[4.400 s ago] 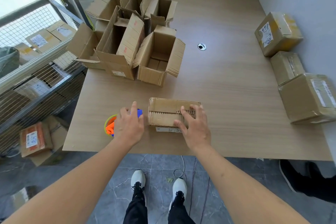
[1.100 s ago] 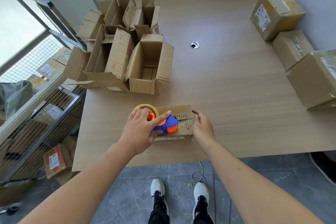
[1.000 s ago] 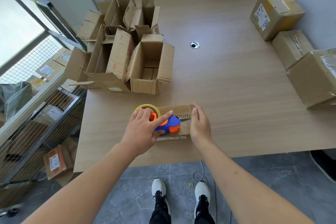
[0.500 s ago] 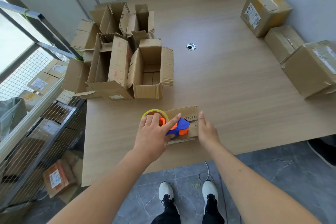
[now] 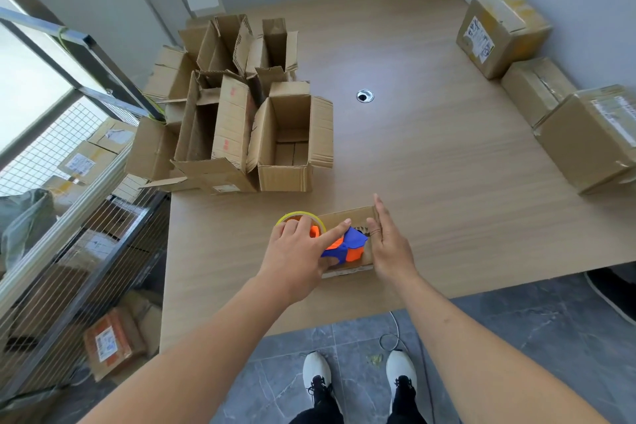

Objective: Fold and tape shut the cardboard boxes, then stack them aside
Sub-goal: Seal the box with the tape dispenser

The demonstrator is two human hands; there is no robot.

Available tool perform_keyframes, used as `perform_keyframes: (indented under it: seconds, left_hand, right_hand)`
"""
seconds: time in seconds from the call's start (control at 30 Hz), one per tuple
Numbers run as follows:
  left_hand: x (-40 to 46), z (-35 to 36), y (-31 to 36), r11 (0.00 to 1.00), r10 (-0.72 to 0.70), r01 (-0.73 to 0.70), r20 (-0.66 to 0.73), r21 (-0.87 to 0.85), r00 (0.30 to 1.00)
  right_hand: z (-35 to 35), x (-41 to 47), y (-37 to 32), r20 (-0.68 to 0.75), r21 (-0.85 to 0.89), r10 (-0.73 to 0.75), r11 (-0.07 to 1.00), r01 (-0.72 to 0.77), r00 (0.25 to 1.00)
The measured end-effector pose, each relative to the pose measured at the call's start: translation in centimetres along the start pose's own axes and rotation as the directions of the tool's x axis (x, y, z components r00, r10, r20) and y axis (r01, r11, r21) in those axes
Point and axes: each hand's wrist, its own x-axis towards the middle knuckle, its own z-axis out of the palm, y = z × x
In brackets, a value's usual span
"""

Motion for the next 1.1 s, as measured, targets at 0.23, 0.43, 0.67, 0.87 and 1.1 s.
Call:
perform_keyframes:
  seconds: [0.23, 0.43, 0.67, 0.87, 1.1]
  left_hand:
    - [1.6, -4.3, -0.6, 0.997, 0.075, -0.067, 0.236, -0.039, 0.969]
    - [1.2, -6.5, -5.5, 0.925, 0.022, 0.153, 0.452, -0.347, 0.892]
    - [-0.7, -5.6, -12.2, 0.780, 0.038, 0.359, 0.611, -0.513, 0.791]
    - [-2.3, -2.8, -17.3, 0.685, -0.035, 0.508, 0.673, -0.523, 0.739]
    - [-2.1, 1.6, -15.0, 0.681, -0.019, 0.424, 0.564, -0.597, 0.825]
  right_hand:
    - [-0.1, 0.1, 0.1, 0.036, 0.038, 0.036, 0.999, -0.037, 0.999]
    - [-0.2, 0.4, 0.4, 0.058, -0.042, 0.030, 0.999, -0.028, 0.998]
    - [-0.4, 0.0, -0.5, 0.057, -0.112, 0.058, 0.992, -0.052, 0.997]
    - [-0.2, -0.2, -1.0, 0.025, -0.167, 0.056, 0.985, -0.051, 0.998]
    - [1.2, 0.1, -1.5, -0.267, -0.685, -0.257, 0.729, 0.005, 0.929]
